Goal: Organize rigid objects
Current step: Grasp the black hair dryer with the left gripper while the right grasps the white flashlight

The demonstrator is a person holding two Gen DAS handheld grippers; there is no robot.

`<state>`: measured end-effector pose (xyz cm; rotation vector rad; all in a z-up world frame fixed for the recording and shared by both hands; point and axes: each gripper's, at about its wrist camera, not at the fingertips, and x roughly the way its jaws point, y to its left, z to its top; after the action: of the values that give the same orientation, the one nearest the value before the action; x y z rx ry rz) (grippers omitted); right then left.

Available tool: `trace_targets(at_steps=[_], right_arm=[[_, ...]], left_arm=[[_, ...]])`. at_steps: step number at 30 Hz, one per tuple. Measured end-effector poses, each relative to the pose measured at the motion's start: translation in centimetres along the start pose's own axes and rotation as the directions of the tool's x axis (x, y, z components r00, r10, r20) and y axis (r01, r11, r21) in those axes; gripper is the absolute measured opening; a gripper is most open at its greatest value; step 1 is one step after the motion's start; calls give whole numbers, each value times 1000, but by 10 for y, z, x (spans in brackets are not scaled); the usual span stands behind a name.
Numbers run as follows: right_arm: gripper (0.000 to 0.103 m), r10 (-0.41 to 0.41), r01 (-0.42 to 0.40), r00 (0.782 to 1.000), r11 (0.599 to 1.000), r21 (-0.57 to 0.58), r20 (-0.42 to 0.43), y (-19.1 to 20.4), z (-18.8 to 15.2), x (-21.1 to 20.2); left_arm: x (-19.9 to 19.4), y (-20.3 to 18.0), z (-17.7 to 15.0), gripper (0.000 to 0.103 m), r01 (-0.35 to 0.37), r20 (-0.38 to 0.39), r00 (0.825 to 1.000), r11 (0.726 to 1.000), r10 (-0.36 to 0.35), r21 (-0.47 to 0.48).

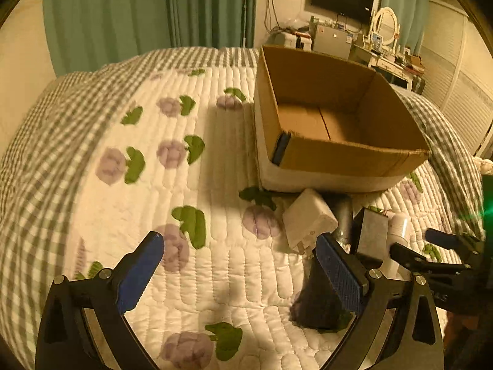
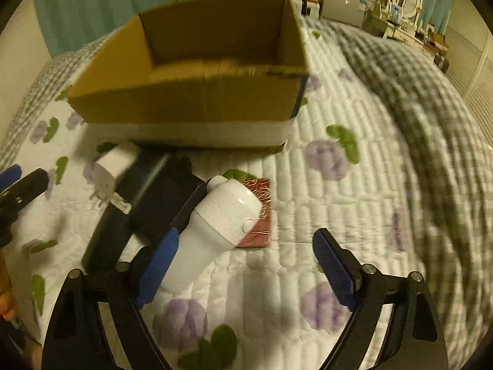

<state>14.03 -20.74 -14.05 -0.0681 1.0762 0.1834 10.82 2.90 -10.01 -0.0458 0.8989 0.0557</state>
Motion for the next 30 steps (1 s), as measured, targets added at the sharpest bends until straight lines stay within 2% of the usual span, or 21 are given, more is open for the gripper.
trace_targets(at_steps=[2,4,6,10,14,17,19,23,25,26,29,30], right_arm=[[79,41,-41,999,998,53,-12,-3,0,10],[74,33,-33,999,998,51,6,-3,0,15],[54,54,-55,998,997,49,6,-2,-1,20],[47,69,-70,997,997,34,37,-4,-5,10],[46,40,-41,996,999,20,83,-16,-5,-18],[46,39,-43,994,999,32,103,-26,-3,-30],[46,41,-47,993,998,44,112,-30,-4,-34],[45,59,-66,992,996,60,109,-33,5,-34],[45,64,-72,992,995,67,110,-36,6,-33],[45,64,-71,992,995,66,112,-32,6,-30],[45,67,-75,991,995,68,115,-31,6,-26],[45,70,-78,991,994,70,113,-31,6,-26]], left_arm=[[3,-3,-3,101,-5,-9,1000,1000,5,15],[7,-6,-5,101,-5,-21,1000,1000,5,29],[9,-10,-8,101,9,-39,999,999,-8,36],[7,-24,-12,100,29,-57,998,998,-25,63],[10,-44,-15,99,65,-91,994,994,-57,89],[18,-62,-19,88,67,-134,990,989,-49,135],[29,-70,-19,72,64,-188,981,987,-36,149],[53,-81,-13,69,84,-282,958,987,-42,138],[61,-88,-10,61,88,-299,954,983,-36,163],[65,-91,-7,61,86,-309,951,982,-30,169],[72,-89,-2,60,93,-335,941,988,-46,126],[68,-88,-3,54,104,-328,943,988,-61,116]])
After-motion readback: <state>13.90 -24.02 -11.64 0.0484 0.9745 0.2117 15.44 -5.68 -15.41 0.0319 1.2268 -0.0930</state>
